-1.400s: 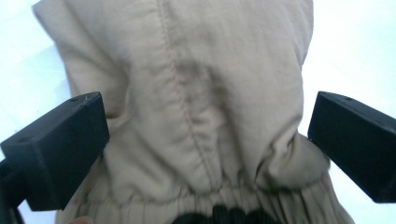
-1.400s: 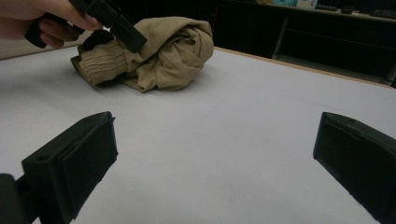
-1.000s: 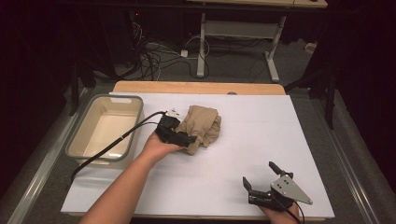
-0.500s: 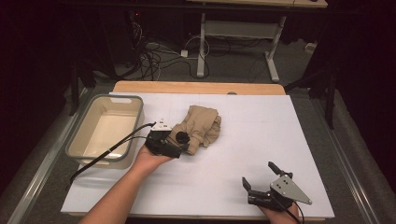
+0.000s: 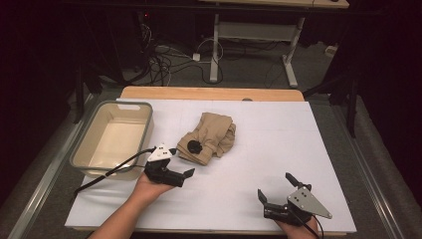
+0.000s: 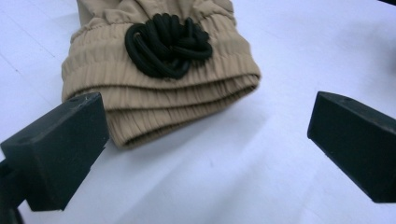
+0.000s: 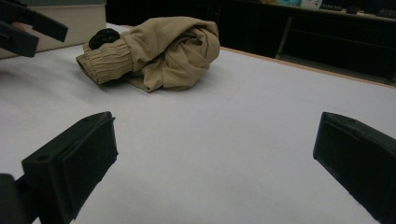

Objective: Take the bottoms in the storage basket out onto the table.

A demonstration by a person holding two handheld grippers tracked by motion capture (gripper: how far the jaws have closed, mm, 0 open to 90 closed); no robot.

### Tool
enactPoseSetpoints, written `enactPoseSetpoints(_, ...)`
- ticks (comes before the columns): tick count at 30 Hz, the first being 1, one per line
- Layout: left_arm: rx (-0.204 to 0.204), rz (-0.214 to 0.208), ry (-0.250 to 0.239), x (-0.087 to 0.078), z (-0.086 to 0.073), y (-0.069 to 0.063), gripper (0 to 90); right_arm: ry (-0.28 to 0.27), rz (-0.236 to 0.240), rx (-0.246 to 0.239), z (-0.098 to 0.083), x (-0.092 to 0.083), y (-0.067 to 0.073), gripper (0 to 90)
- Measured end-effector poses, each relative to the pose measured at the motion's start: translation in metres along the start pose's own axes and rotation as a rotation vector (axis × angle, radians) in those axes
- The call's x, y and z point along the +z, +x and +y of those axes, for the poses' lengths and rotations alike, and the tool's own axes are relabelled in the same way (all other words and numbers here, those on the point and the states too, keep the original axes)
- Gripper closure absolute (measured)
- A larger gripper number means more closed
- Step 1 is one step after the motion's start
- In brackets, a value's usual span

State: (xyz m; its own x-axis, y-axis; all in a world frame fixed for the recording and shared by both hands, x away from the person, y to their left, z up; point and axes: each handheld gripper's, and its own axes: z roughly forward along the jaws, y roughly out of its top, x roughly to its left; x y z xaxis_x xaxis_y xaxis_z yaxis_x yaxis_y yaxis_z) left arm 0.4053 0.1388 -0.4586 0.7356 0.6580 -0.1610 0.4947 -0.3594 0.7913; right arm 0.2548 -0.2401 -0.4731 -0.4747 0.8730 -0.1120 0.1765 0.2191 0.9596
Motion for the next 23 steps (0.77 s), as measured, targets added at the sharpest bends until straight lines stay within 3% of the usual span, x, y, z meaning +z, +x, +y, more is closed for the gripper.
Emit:
enactPoseSetpoints(10, 0.035, -0.003, -0.049, -0.016, -0.025, -0.011, 0.0, 0.000, 0.000, -0.002, 0.000, 0.000, 0.001, 0.5)
enactPoseSetpoints(16, 0.062, -0.017, -0.105, -0.036, -0.046, -0.026, 0.0, -0.001, 0.000, -0.001, 0.000, 0.000, 0.002, 0.5)
enactPoseSetpoints(23, 0.081, -0.019, -0.160, -0.056, -0.063, -0.034, 0.0, -0.007, 0.003, 0.000, 0.000, 0.000, 0.003, 0.5)
